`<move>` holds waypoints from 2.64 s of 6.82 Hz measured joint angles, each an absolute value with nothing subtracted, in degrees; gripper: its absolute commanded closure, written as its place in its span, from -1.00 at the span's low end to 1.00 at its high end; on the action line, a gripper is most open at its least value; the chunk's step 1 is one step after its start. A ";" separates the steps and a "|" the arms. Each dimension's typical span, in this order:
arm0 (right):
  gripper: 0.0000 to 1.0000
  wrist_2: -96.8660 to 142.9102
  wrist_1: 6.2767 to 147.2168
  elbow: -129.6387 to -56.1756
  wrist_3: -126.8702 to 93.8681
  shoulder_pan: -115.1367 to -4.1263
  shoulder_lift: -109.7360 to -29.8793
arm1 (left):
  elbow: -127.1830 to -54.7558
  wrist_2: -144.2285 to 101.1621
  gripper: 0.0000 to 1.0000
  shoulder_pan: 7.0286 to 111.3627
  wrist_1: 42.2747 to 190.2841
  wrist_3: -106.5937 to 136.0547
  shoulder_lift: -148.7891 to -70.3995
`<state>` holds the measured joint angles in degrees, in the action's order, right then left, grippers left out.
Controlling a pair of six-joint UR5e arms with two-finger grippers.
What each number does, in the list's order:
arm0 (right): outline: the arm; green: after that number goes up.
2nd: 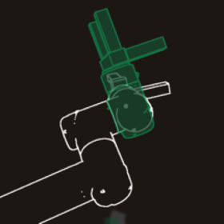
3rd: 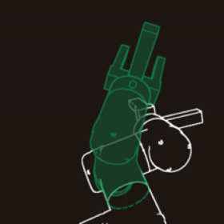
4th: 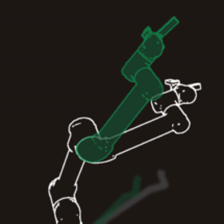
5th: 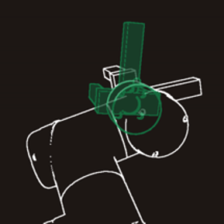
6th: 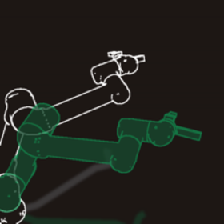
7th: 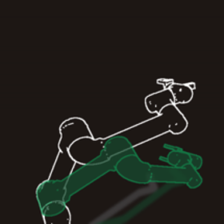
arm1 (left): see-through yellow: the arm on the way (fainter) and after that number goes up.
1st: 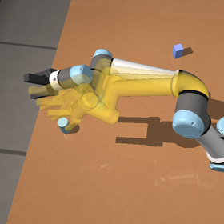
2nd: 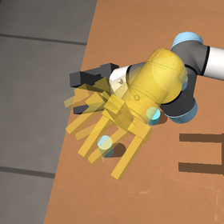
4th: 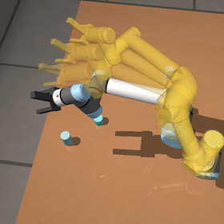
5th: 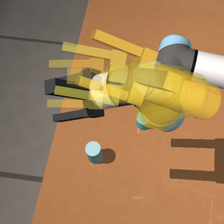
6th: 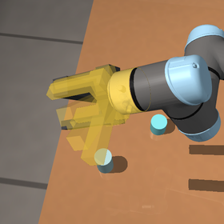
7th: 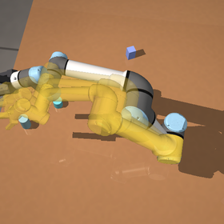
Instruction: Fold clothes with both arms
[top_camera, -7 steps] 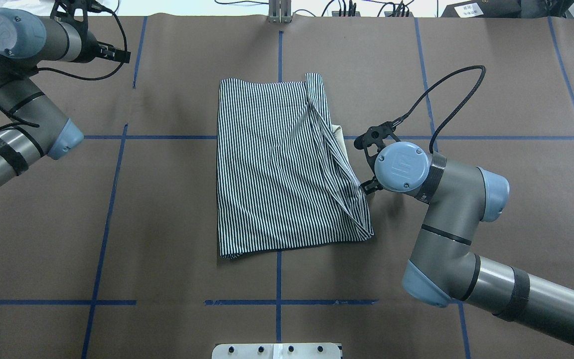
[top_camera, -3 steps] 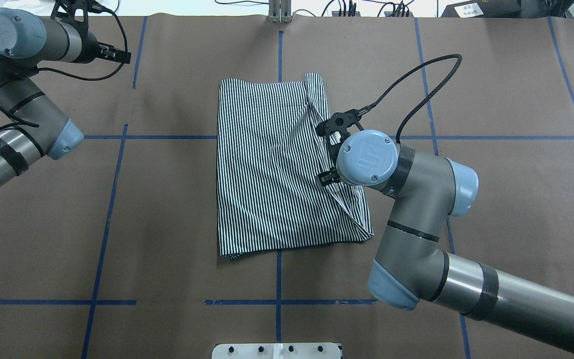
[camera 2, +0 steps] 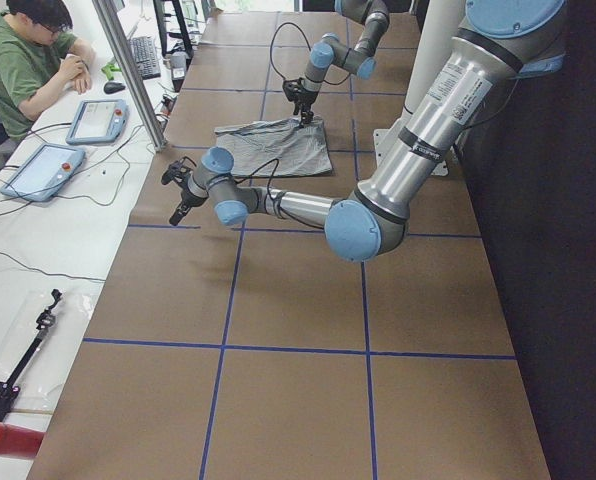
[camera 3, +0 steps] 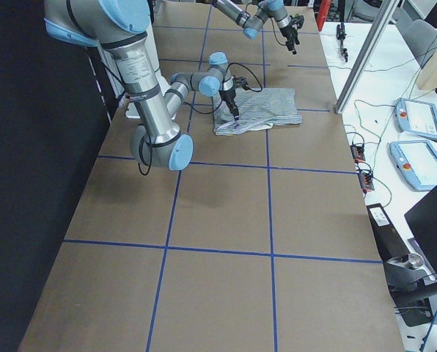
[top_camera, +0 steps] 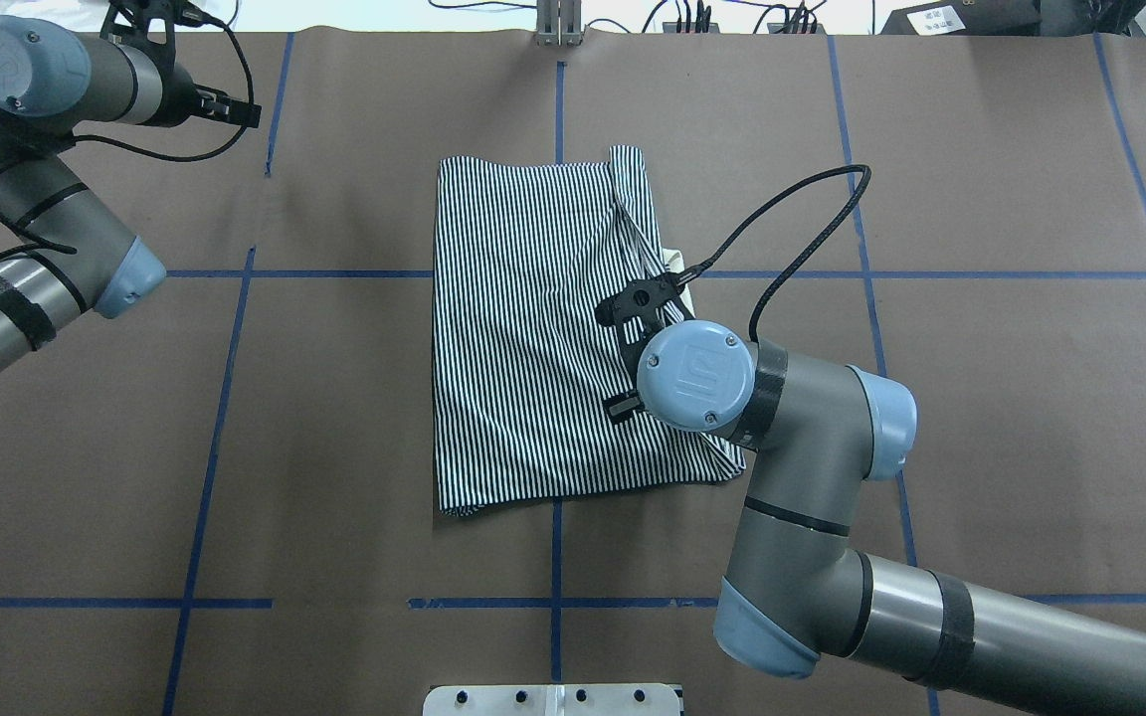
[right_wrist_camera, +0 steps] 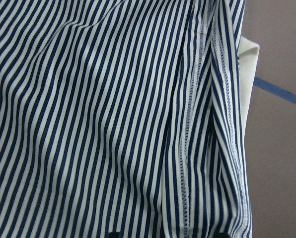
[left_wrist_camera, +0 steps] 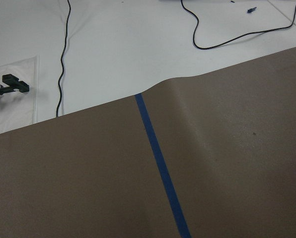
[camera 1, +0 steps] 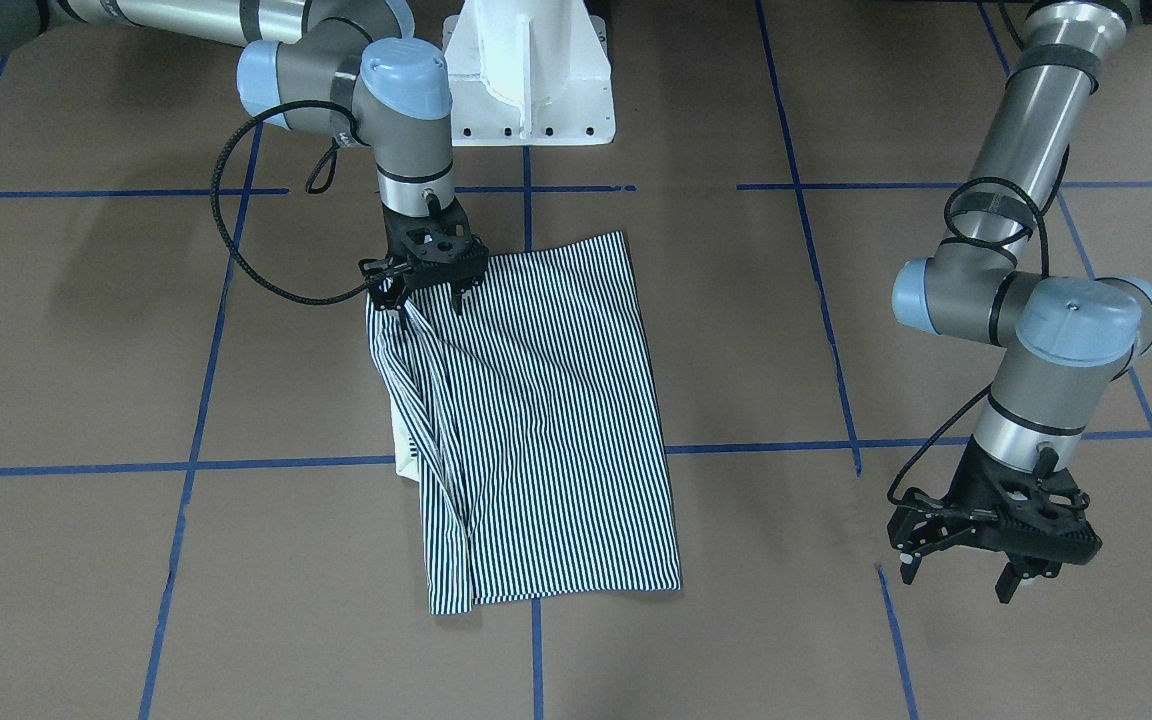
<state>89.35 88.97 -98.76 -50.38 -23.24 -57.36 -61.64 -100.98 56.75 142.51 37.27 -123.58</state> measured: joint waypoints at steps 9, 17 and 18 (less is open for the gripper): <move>1.00 88.86 89.56 -99.20 -49.36 -23.24 -58.97 | -61.61 -100.99 -1.00 56.66 142.49 37.18 -123.57; -1.00 85.85 89.21 -106.00 -50.57 -22.50 -67.80 | -61.63 -100.99 -1.00 56.46 142.58 37.20 -123.57; -1.00 86.32 89.35 -105.47 -50.49 -24.31 -65.92 | -61.69 -101.00 -1.00 56.44 142.66 37.24 -123.58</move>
